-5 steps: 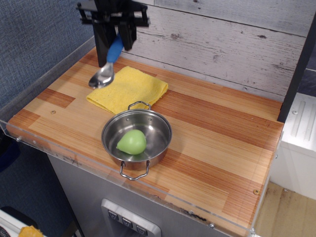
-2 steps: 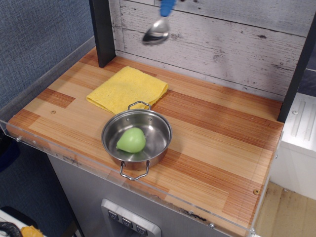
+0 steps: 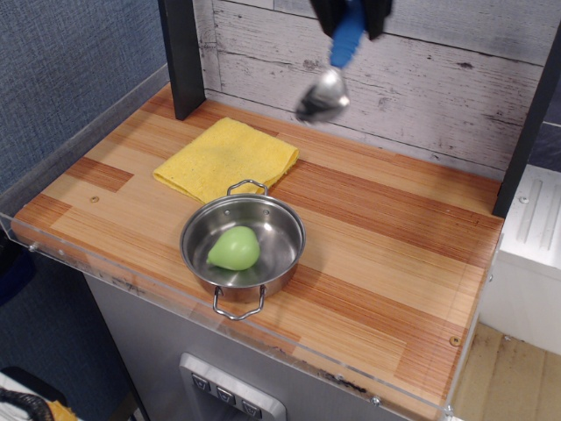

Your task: Move the spoon to the right of the pan.

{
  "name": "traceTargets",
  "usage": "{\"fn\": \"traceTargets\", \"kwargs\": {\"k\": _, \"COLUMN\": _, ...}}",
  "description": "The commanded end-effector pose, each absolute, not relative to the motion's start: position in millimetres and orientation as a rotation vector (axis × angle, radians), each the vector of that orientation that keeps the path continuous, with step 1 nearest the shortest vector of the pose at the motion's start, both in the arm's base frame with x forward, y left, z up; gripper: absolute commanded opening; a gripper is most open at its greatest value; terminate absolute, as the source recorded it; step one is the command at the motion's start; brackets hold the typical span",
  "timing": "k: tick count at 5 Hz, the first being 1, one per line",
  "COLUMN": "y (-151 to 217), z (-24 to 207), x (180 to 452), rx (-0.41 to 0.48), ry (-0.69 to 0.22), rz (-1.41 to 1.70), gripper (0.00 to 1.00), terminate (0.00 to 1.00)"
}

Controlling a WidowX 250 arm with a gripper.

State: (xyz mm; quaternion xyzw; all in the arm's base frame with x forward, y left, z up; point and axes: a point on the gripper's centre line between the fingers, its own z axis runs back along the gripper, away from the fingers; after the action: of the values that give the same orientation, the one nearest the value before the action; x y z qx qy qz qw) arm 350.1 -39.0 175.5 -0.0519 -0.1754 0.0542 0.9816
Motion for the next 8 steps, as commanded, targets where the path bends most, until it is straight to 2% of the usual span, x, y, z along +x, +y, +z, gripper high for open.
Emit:
{"fn": "traceTargets", "kwargs": {"k": 1, "y": -79.0, "z": 161.0, "x": 344.0, "rx": -0.119, "ry": -0.377, "rz": 0.112, "gripper": 0.0, "terminate": 0.0}}
{"fn": "traceTargets", "kwargs": {"k": 2, "y": -91.4, "z": 132.8, "x": 347.0, "rx": -0.113, "ry": -0.324, "rz": 0.109, "gripper": 0.0, "terminate": 0.0}}
{"fn": "traceTargets", "kwargs": {"k": 4, "y": -92.0, "z": 76.3, "x": 340.9, "rx": -0.098, "ry": -0.247, "rz": 0.129, "gripper": 0.0, "terminate": 0.0}}
{"fn": "traceTargets", "kwargs": {"k": 6, "y": -95.4, "z": 40.7, "x": 343.3, "rx": -0.061, "ry": -0.224, "rz": 0.103, "gripper": 0.0, "terminate": 0.0}}
{"fn": "traceTargets", "kwargs": {"k": 8, "y": -102.8, "z": 26.9, "x": 352.7, "rx": -0.059, "ry": -0.22, "rz": 0.071, "gripper": 0.0, "terminate": 0.0}}
